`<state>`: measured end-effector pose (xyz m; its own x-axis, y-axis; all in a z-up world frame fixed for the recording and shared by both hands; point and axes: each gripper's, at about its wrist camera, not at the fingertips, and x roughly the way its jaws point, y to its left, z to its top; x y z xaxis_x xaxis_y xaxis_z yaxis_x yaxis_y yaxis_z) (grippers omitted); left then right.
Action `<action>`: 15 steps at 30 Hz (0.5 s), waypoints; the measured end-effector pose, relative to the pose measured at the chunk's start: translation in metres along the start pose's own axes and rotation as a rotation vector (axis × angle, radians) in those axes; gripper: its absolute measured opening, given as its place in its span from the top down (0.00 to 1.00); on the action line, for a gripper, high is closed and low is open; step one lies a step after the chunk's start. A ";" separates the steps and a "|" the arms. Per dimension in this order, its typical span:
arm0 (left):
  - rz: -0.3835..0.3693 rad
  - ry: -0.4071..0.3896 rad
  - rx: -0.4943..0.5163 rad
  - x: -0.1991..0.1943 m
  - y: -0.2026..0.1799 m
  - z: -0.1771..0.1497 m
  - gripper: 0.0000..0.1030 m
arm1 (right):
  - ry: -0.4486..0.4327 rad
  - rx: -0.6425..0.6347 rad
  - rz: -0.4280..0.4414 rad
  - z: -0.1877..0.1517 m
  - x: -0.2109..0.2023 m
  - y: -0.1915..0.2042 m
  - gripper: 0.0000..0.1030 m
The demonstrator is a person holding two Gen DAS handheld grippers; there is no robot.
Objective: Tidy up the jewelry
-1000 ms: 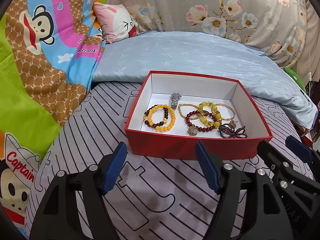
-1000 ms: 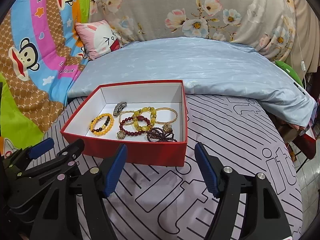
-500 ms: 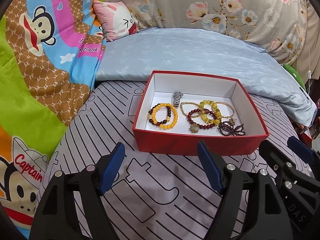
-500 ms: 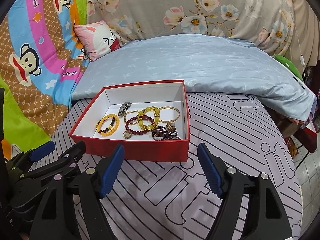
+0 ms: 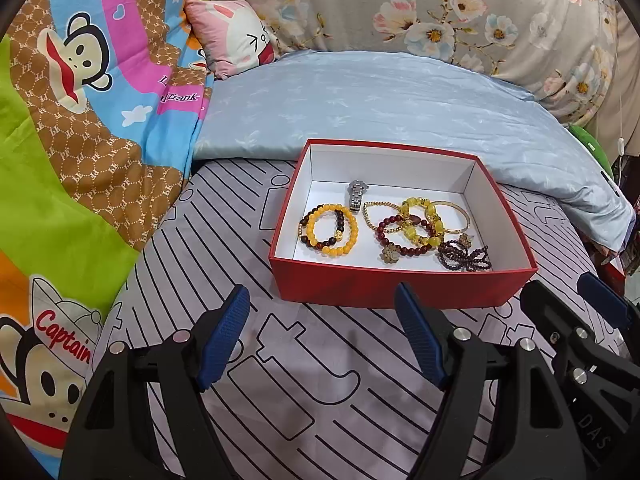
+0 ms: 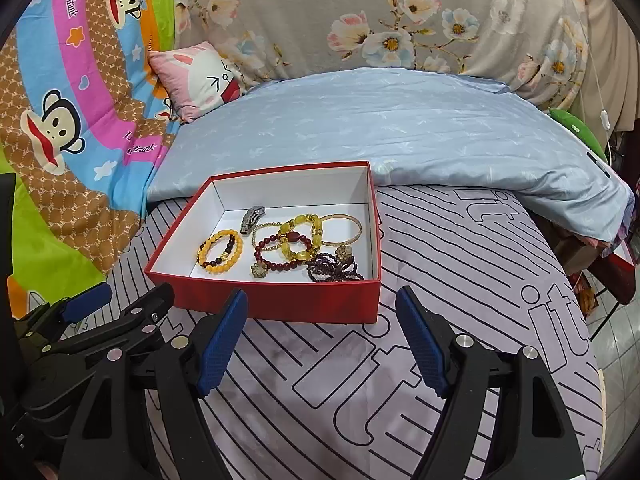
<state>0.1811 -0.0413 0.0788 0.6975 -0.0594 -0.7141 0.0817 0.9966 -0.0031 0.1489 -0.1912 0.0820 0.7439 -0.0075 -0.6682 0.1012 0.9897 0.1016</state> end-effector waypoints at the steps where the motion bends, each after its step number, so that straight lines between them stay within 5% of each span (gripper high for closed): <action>1: 0.001 -0.001 0.000 0.000 0.000 0.000 0.31 | 0.000 0.001 0.001 0.000 0.000 0.000 0.29; 15: 0.011 -0.003 0.002 -0.004 0.001 0.001 0.31 | 0.000 0.002 0.003 0.001 -0.002 0.000 0.29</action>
<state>0.1791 -0.0403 0.0818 0.7006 -0.0490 -0.7119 0.0754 0.9971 0.0056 0.1484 -0.1913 0.0841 0.7441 -0.0047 -0.6680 0.1007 0.9893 0.1053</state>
